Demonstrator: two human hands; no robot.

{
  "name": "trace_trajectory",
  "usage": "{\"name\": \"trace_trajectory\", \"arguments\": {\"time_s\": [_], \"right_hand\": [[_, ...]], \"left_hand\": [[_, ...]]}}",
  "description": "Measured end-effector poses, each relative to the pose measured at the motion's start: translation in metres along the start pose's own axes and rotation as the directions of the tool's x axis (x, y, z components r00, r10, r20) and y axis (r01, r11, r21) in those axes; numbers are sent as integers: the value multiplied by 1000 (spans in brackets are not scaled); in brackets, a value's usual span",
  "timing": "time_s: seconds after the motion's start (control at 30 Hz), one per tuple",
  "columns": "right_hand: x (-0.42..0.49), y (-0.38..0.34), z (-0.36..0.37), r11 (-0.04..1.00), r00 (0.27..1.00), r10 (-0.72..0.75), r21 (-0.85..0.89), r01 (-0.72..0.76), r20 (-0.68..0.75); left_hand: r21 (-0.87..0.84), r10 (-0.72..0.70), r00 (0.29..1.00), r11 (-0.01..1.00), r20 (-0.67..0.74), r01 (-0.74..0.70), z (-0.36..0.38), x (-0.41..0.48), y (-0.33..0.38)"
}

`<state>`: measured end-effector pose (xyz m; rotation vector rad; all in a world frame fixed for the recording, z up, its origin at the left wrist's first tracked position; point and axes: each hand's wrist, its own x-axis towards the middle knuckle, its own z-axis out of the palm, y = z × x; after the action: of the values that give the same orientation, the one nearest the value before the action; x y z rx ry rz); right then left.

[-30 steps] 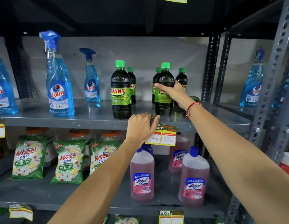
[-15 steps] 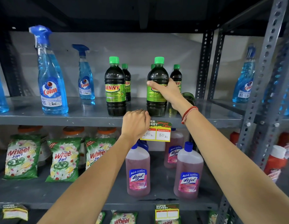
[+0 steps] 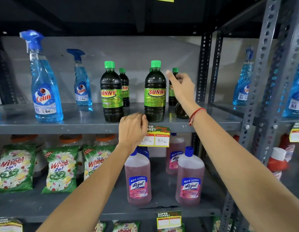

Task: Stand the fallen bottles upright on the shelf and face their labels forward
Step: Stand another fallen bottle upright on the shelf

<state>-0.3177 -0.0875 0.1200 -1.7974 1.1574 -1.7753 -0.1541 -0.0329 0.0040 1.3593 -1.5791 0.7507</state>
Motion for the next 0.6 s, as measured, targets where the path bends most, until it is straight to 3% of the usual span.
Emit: {"name": "trace_trajectory", "arguments": {"time_s": [0.1,0.2,0.3,0.37,0.5,0.6], "right_hand": [[17,12,-21,905,997,77,-420,-63,17],[23,18,-37,771,919,370,-596,-223,134],[28,28,-39,782,772,564,-490,-385,293],[30,37,-38,790,719,606,-365,-493,341],[29,48,-39,772,711,635,-251,-584,301],[30,55,-39,780,732,624,-151,-608,273]], "left_hand": [[-39,-92,985,995,-143,87,-3,-6,15],[-10,79,979,997,-187,-83,-2,-1,42],[-89,243,963,963,-116,-254,8,11,71],[-106,260,965,959,-40,-263,19,15,88],[-17,161,983,987,92,-160,42,14,100],[103,146,982,982,115,-158,53,10,101]]}}
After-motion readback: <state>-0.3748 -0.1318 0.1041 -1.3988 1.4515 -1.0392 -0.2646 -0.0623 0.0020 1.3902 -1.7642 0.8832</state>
